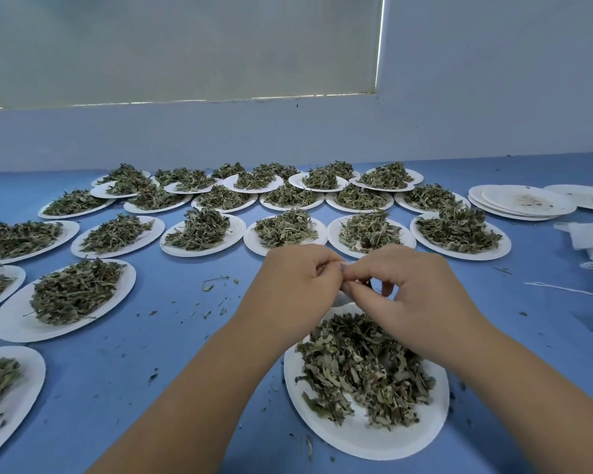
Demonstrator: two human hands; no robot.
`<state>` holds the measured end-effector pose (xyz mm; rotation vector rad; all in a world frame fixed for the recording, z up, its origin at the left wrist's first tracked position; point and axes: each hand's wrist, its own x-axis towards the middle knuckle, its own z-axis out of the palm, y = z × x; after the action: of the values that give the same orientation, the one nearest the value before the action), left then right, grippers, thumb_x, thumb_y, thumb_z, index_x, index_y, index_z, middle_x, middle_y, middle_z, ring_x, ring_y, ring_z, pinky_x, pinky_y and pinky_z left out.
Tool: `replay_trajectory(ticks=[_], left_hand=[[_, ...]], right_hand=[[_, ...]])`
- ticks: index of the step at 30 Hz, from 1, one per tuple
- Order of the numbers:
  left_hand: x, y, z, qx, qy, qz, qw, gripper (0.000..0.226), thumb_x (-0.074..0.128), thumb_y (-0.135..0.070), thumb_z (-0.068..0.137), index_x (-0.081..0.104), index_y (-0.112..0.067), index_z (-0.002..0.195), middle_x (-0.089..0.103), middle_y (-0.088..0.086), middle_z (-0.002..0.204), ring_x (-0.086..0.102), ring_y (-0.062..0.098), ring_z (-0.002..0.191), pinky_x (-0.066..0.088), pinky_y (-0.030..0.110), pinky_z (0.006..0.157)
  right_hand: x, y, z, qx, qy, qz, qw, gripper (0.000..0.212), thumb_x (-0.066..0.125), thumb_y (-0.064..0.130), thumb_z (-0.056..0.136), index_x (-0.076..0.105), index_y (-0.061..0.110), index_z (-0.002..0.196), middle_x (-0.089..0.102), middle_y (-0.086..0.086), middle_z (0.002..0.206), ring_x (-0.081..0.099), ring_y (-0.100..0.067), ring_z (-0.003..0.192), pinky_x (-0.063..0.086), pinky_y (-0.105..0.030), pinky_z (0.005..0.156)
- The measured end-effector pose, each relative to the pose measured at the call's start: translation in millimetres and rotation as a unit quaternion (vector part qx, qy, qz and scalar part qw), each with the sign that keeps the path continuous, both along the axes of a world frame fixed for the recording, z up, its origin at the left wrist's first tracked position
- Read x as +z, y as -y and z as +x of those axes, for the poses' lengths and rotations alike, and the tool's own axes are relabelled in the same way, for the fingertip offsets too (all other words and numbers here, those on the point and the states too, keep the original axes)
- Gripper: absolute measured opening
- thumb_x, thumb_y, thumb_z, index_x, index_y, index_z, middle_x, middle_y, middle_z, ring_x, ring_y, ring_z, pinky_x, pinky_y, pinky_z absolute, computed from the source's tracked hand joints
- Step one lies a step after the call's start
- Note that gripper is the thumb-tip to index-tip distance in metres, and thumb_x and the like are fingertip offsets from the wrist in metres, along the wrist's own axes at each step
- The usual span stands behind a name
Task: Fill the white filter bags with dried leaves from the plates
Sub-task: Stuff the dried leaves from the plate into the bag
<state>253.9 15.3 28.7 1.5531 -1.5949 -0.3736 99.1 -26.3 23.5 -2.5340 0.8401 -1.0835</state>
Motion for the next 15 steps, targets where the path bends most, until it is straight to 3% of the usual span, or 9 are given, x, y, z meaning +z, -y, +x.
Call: replay_trajectory(ticks=[3,7,11,13,15], left_hand=[[1,-1,-1,0.0,-0.014,-0.004,1.0,0.025,0.054,-0.011,0.092,0.076,-0.015,0.082,0.067,-0.003,0.064,0.051,0.0,0.048,0.037,0.012,0.046],[2,-1,-3,0.002,-0.001,-0.001,1.0,0.025,0.054,-0.013,0.093,0.076,-0.018,0.083,0.068,-0.001,0.067,0.057,0.007,0.057,0.049,0.029,0.057],[1,-2,0,0.011,0.012,-0.009,1.0,0.026,0.051,-0.018,0.093,0.073,-0.02,0.079,0.06,-0.003,0.056,0.047,0.011,0.046,0.041,0.03,0.047],[2,-2,0,0.013,0.02,-0.011,1.0,0.026,0.049,-0.019,0.094,0.073,-0.02,0.085,0.061,-0.003,0.055,0.04,0.01,0.041,0.039,0.028,0.045],[3,-2,1,0.01,0.031,-0.006,0.999,0.026,0.047,-0.02,0.094,0.072,-0.018,0.088,0.067,-0.002,0.063,0.042,0.009,0.042,0.046,0.034,0.048]], right_hand=[[-1,1,-2,0.04,-0.043,-0.025,0.998,0.021,0.059,0.018,0.09,0.071,0.023,0.073,0.06,0.011,0.063,0.046,-0.013,0.076,0.038,-0.023,0.066],[-2,-1,1,0.081,-0.047,-0.019,0.995,0.024,0.054,0.014,0.087,0.064,0.017,0.065,0.056,0.009,0.059,0.043,-0.019,0.068,0.033,-0.018,0.07],[2,3,-4,0.076,0.03,-0.004,0.997,0.019,0.057,0.009,0.083,0.075,0.014,0.081,0.069,0.011,0.081,0.057,-0.013,0.08,0.041,-0.023,0.075],[5,7,-8,0.068,0.071,0.018,0.995,0.02,0.057,0.009,0.081,0.075,0.018,0.084,0.068,0.011,0.085,0.057,-0.011,0.078,0.042,-0.023,0.067],[6,10,-11,0.072,0.091,0.048,0.992,0.019,0.056,0.007,0.079,0.071,0.018,0.081,0.063,0.008,0.082,0.052,-0.013,0.07,0.041,-0.029,0.061]])
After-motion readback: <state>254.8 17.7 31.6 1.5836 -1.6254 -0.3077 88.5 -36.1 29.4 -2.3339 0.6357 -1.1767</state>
